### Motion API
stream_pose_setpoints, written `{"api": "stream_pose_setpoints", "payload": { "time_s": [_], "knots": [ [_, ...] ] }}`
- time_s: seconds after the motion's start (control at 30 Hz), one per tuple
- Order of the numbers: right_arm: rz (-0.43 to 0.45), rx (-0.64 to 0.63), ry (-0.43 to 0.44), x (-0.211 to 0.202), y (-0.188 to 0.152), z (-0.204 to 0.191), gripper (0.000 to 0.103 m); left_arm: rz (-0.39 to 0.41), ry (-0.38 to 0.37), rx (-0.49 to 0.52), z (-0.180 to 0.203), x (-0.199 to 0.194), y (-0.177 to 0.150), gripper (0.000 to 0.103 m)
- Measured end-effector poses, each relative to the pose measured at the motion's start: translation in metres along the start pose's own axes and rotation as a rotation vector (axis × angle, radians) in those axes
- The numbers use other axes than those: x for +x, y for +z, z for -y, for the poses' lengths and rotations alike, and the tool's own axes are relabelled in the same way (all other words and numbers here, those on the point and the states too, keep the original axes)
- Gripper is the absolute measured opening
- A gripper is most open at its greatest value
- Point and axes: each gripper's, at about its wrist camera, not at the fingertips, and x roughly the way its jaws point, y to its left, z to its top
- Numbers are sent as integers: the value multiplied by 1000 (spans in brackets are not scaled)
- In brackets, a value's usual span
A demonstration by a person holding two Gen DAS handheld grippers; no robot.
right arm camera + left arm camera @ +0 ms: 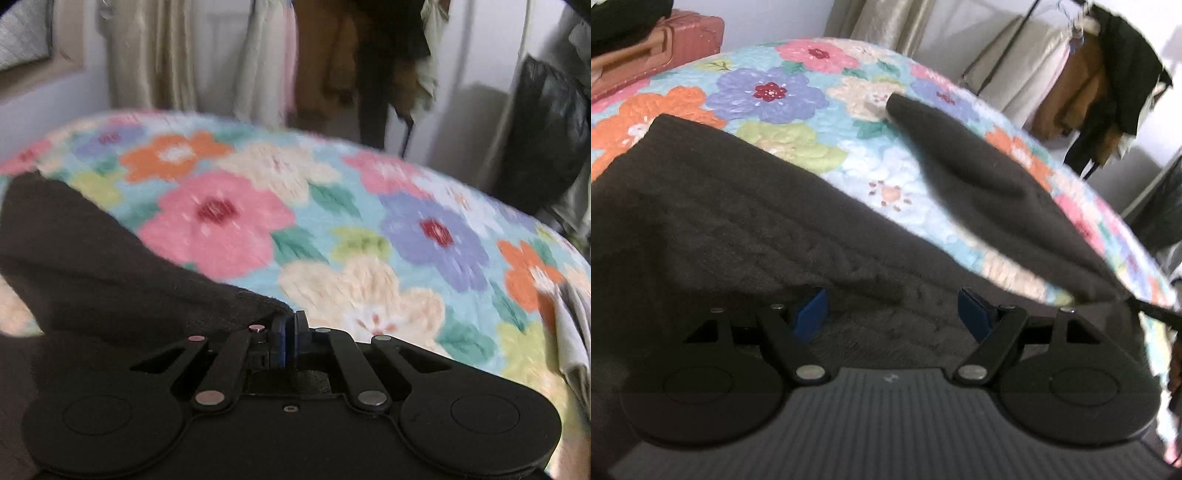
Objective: Fold clothes
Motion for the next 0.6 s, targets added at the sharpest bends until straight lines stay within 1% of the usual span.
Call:
{"api": "stream_pose_setpoints", "payload": {
  "time_s": [0.07,0.1,0.13,0.23,0.3,0.33,0.37,0.4,0.5,0.57,0.6],
  "knots": [
    [-37,-40,-34,0,3,-12,22,-28,17,14,2,3,-2,78],
    [-24,-38,-71,-6,5,-19,40,-39,23,19,3,4,-3,78],
    [12,-26,-81,-14,9,-26,43,-44,25,26,4,5,-3,79],
    [139,-25,20,-40,24,-52,43,-55,19,55,7,5,-2,80],
    [191,-114,141,-51,35,-84,43,-51,-12,67,4,4,-1,79],
    [200,-184,214,-54,41,-106,42,-44,-36,56,-1,3,0,76],
    [200,-248,276,-54,46,-129,42,-43,-51,48,-5,3,1,75],
    [188,-304,319,-51,49,-152,42,-42,-62,41,-9,1,2,74],
    [149,-465,439,-41,57,-221,42,-22,-50,24,-17,-6,5,72],
    [128,-530,469,-29,61,-264,41,-6,-47,15,-21,-12,8,72],
    [125,-553,456,-22,62,-282,40,-1,-51,3,-25,-15,9,72]
  ]
}}
